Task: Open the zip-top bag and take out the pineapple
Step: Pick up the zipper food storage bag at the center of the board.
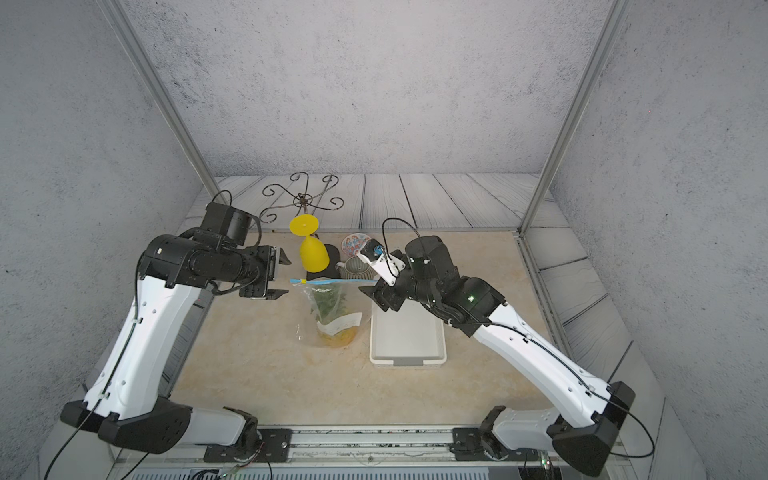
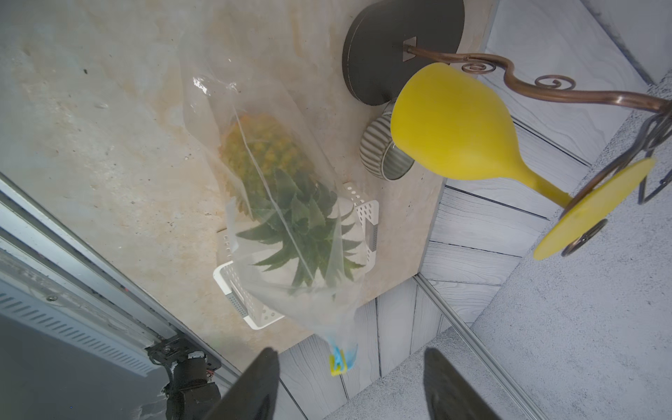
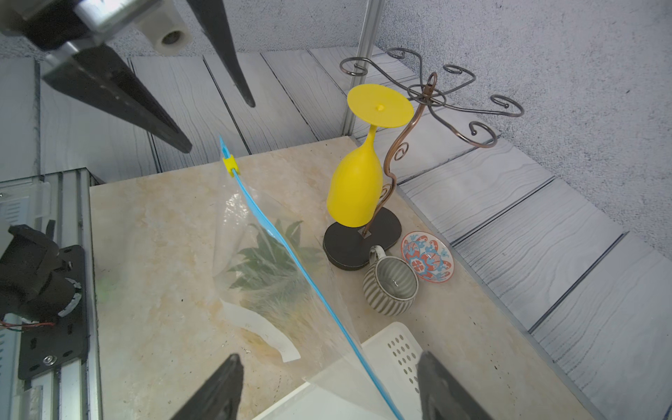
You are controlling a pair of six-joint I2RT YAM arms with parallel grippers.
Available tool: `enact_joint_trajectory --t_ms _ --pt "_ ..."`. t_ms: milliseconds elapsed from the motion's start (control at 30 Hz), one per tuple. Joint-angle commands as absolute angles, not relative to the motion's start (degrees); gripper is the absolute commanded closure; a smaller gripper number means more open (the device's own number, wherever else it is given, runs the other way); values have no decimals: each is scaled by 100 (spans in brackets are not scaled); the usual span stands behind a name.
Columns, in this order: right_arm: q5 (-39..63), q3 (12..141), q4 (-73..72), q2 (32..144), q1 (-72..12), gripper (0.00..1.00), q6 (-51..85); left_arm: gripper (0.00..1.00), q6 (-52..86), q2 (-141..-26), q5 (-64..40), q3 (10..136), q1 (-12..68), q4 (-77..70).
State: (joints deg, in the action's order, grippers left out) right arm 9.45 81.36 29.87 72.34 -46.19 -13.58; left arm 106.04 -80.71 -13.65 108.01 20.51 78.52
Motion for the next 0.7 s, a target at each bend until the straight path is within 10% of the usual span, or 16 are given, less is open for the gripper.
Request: enact_joint_trajectory --t_ms 0,667 --pt "871 8317 3017 7351 -4649 25 -1442 39 10684 -8153 -1481 10755 2219 7788" --pt "1945 9211 2543 8714 -4951 39 -1967 86 10897 -7711 -1336 9752 2199 7422"
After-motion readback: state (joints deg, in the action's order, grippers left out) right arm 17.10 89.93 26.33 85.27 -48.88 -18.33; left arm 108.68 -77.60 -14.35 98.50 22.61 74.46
